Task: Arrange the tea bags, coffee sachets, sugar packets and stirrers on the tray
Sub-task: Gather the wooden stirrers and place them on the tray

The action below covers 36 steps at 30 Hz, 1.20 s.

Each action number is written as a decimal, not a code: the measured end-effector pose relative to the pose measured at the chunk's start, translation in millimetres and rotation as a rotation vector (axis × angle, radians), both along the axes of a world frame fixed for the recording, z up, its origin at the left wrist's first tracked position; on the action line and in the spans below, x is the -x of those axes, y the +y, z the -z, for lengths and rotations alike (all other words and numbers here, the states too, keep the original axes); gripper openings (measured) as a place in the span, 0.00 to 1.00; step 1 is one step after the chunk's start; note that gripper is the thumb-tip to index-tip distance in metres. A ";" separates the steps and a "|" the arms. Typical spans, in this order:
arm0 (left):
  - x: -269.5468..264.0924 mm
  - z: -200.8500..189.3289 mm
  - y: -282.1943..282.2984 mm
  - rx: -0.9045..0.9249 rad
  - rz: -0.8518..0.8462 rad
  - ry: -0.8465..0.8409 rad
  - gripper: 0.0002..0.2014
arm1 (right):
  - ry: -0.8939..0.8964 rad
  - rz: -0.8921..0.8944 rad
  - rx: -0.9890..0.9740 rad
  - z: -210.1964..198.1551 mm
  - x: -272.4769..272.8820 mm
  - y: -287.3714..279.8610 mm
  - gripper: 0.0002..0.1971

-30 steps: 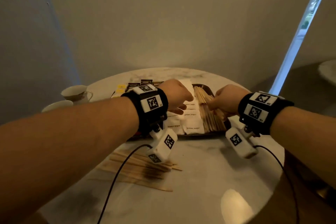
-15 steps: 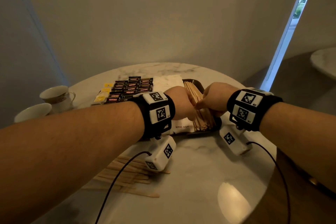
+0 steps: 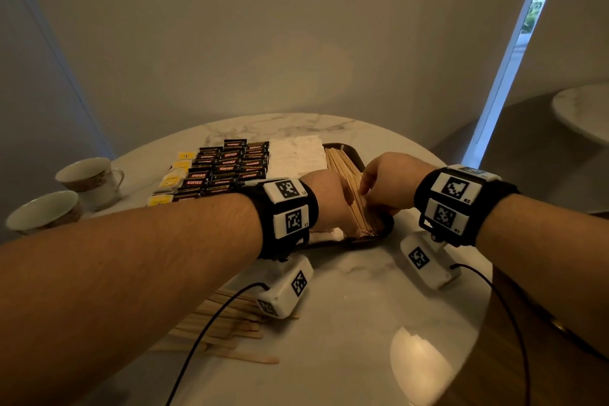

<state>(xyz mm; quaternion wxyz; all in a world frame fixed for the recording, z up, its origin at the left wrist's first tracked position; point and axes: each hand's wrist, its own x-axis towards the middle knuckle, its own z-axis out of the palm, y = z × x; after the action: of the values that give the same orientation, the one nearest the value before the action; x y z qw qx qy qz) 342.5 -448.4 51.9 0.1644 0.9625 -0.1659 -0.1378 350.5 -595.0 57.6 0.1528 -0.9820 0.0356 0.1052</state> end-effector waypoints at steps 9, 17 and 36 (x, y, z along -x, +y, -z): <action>-0.3 0.8 -1.1 0.023 -0.019 0.002 0.30 | 0.019 0.013 -0.076 -0.1 0.6 -6.3 0.11; 3.2 1.3 -7.0 -0.013 -0.010 -0.019 0.36 | -0.103 -0.073 -0.025 -8.0 -14.3 -12.1 0.20; 7.7 0.7 1.1 0.032 -0.004 -0.034 0.29 | -0.063 -0.151 -0.043 5.0 -25.8 -23.5 0.15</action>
<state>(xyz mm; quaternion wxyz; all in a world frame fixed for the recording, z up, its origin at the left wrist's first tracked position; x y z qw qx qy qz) 334.8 -447.3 51.1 0.1772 0.9623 -0.1691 -0.1186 376.3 -618.5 52.6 0.1664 -0.9813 -0.0457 0.0859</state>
